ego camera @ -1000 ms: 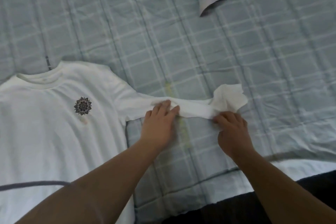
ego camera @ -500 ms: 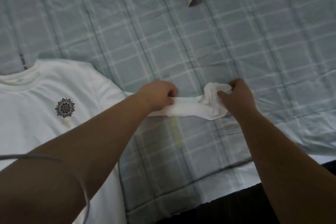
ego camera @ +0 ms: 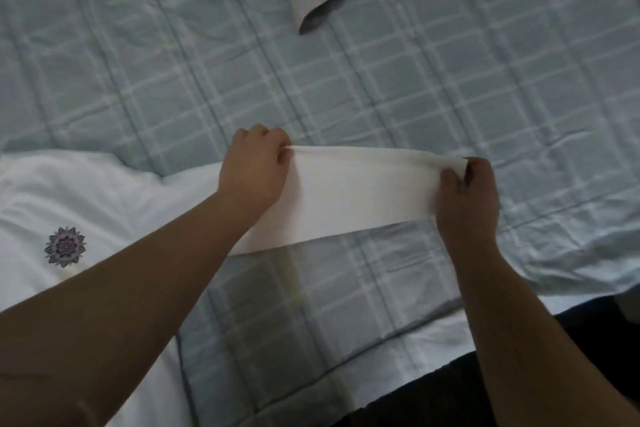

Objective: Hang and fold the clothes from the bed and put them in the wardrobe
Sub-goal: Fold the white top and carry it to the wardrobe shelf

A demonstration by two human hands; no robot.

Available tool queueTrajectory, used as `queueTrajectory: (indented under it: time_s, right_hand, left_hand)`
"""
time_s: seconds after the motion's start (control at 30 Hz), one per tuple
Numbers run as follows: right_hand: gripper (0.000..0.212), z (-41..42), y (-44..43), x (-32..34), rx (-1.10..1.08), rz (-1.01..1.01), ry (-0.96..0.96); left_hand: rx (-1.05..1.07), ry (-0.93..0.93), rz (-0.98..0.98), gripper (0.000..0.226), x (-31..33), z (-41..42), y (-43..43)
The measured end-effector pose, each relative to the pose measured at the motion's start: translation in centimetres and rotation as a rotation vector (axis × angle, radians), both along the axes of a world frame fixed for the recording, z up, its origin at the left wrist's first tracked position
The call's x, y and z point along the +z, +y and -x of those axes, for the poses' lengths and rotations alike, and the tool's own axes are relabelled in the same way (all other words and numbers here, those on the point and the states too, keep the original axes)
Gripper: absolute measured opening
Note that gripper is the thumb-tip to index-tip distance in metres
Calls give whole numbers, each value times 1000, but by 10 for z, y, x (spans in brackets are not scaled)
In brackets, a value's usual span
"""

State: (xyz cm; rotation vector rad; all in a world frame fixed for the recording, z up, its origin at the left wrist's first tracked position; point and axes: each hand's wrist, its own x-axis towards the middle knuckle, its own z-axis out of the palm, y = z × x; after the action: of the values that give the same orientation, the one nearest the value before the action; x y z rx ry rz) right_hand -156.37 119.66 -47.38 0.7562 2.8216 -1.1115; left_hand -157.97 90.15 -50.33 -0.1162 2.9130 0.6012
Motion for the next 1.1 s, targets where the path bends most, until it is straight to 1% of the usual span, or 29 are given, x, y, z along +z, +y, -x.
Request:
queueTrajectory:
  time_s: [0.07, 0.17, 0.27, 0.33, 0.4, 0.47, 0.5, 0.53, 0.6, 0.63, 0.67, 0.7, 0.77, 0.8, 0.83, 0.9, 0.93, 1.0, 1.07, 1.1]
  right_hand:
    - [17, 1, 5, -15, 52, -48, -43]
    - [16, -6, 11, -48, 152, -188, -143]
    - [20, -6, 11, -66, 127, -238, -185]
    - [18, 0, 10, -61, 47, -173, -190]
    - [18, 0, 5, -46, -45, -40, -153]
    - [20, -6, -14, -21, -53, 67, -53]
    - [19, -13, -30, -5, -36, 114, -19]
    - [16, -20, -51, 12, -11, 183, 9]
    - [9, -38, -101, 43, 82, 355, 14]
    - [9, -47, -128, 56, 145, 437, -17]
    - [14, -56, -152, 66, 214, 510, -55]
    - [22, -65, -174, 73, 278, 576, -75]
    - [34, -81, -208, 77, 373, 665, -65]
    - [36, -86, -221, 75, 425, 619, -19]
    - [37, -91, -232, 69, 500, 493, 49]
    - [41, -98, -256, 51, 680, 166, 157]
    - [46, -101, -270, 38, 786, 51, 166]
    - [54, -114, -304, 12, 982, -108, 110]
    - [58, -129, -342, -5, 1099, -226, 58]
    - [60, -137, -360, -9, 1147, -272, 70]
  left_hand:
    - [6, 33, 33, 16, -16, 0, 14]
    - [11, 79, 107, 16, -49, -7, 22]
    - [58, 154, 127, 16, -68, -16, 27]
    - [108, 162, 73, 18, -68, -18, 27]
    - [119, 170, -27, 30, -58, -22, 28]
    - [74, 181, -182, 39, -35, -31, 30]
    - [76, 152, -322, 38, -20, -37, 31]
    - [117, 77, -507, 32, -1, -44, 32]
    - [310, -175, -958, 16, 41, -59, 31]
    - [421, -303, -1163, 19, 58, -66, 25]
    - [529, -397, -1313, 32, 70, -73, 12]
    - [643, -442, -1417, 43, 79, -82, -4]
    - [823, -402, -1531, 61, 89, -99, -46]
    - [862, -355, -1568, 65, 93, -108, -69]
    - [889, -323, -1599, 65, 95, -117, -91]
    - [943, -301, -1595, 61, 96, -137, -132]
    - [963, -303, -1589, 57, 96, -149, -152]
    - [952, -302, -1617, 48, 95, -173, -194]
    - [944, -280, -1613, 44, 98, -198, -237]
    - [953, -260, -1593, 44, 99, -212, -261]
